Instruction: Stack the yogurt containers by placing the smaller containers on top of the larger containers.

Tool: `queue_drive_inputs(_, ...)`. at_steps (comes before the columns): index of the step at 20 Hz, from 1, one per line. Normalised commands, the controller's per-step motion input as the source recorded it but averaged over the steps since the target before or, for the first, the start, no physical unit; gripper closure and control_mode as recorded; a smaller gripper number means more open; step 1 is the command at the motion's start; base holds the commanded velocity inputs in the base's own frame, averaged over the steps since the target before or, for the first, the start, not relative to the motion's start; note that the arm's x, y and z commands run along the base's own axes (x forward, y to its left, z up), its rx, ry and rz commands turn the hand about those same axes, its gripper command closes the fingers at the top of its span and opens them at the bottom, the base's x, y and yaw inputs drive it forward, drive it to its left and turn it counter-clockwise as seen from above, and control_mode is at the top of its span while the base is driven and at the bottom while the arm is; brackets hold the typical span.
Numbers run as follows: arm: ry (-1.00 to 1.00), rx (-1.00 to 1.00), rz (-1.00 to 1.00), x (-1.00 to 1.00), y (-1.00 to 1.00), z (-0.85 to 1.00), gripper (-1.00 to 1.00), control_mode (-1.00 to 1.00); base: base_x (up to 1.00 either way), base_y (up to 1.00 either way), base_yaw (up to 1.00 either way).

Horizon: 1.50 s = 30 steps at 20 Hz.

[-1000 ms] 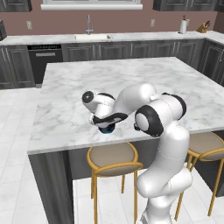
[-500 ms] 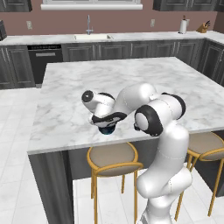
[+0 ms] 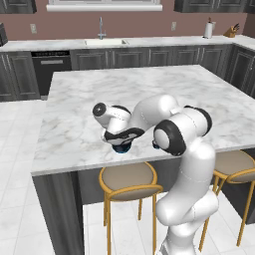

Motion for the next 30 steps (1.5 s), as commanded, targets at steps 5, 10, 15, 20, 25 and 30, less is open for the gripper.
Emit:
queue_drive_inputs(5, 0.00, 0.03, 0.00, -0.11, 0.00, 0.29, -1.00, -1.00, 0.00, 0.00, 0.00)
queue_drive_inputs(10, 0.00, 0.10, 0.00, -0.15, -0.01, 0.43, -1.00, -1.00, 0.00, 0.00, 0.00)
queue_drive_inputs(15, 0.00, 0.14, 0.00, -0.18, -0.07, 0.54, -1.00, -1.00, 0.00, 0.00, 0.00)
queue_drive_inputs(20, 0.00, 0.15, -0.01, -0.23, -0.21, 0.56, -1.00, -1.00, 0.00, 0.00, 0.00)
queue_drive_inputs(25, -0.02, 0.16, -0.02, -0.33, -0.35, 0.50, -1.00, -1.00, 0.00, 0.00, 0.00)
queue_drive_inputs(30, -0.01, 0.18, -0.03, -0.41, -0.45, 0.41, -1.00, -1.00, 0.00, 0.00, 0.00)
